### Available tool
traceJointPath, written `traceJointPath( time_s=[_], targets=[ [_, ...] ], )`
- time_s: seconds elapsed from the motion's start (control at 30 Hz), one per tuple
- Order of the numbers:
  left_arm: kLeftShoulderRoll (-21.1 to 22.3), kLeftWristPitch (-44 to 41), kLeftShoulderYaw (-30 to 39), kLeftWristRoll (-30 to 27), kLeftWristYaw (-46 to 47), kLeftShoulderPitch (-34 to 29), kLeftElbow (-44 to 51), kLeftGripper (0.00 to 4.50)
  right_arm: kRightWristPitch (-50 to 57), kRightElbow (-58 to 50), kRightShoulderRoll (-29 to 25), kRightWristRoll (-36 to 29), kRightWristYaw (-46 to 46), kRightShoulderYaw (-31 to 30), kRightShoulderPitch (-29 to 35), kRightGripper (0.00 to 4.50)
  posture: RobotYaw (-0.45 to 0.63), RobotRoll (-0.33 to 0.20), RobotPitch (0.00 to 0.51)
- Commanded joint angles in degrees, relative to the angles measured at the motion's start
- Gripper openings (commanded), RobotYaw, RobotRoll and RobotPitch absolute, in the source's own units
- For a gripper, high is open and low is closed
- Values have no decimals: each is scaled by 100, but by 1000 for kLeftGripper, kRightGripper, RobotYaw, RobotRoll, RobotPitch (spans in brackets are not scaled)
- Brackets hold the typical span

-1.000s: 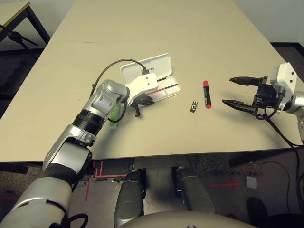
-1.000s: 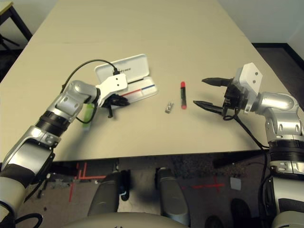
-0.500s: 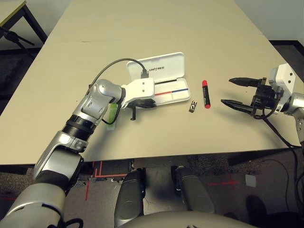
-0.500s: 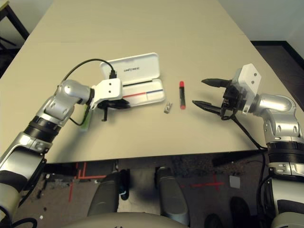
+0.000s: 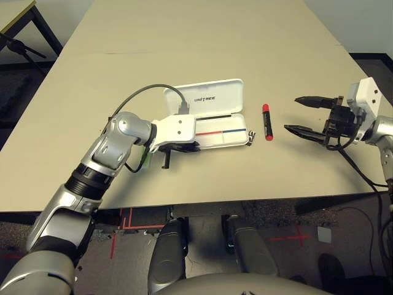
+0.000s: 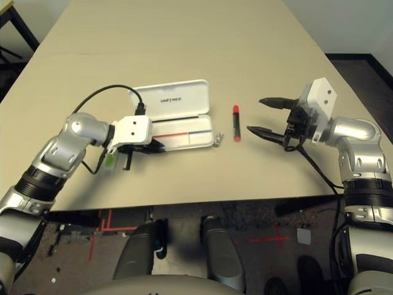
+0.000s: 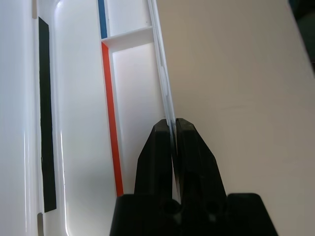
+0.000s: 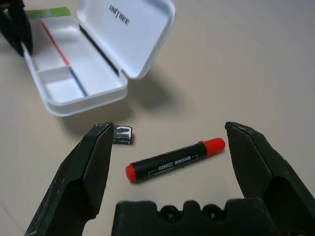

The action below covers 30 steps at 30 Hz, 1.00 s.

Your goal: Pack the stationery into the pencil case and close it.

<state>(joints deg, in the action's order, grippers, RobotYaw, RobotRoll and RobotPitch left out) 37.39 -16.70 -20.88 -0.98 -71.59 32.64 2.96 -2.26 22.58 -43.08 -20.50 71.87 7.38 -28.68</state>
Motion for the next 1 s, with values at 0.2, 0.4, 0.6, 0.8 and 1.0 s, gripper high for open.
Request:
traceJointPath(
  time_s=[0.2,0.4,0.6,0.8,1.0],
  targets=[
    [125,-62,-37,34,38,-236,209,40,-20,29,83,33,-1,-18,-27,4500,-92,0,158],
    [143,26,-70,74,75,-313,146,40,38,14,71,23,-27,-1,-13,4500,-93,0,161],
    [147,258,-166,88,19,-441,166,40,88,-24,83,6,-69,12,28,4500,-96,0,160],
    [127,335,-177,115,71,-500,165,1990,307,-95,108,-30,-258,51,70,4500,-96,0,161],
    [121,109,-68,-34,73,-504,338,4408,1487,-447,254,-113,-1358,232,67,4500,-96,0,167]
  ],
)
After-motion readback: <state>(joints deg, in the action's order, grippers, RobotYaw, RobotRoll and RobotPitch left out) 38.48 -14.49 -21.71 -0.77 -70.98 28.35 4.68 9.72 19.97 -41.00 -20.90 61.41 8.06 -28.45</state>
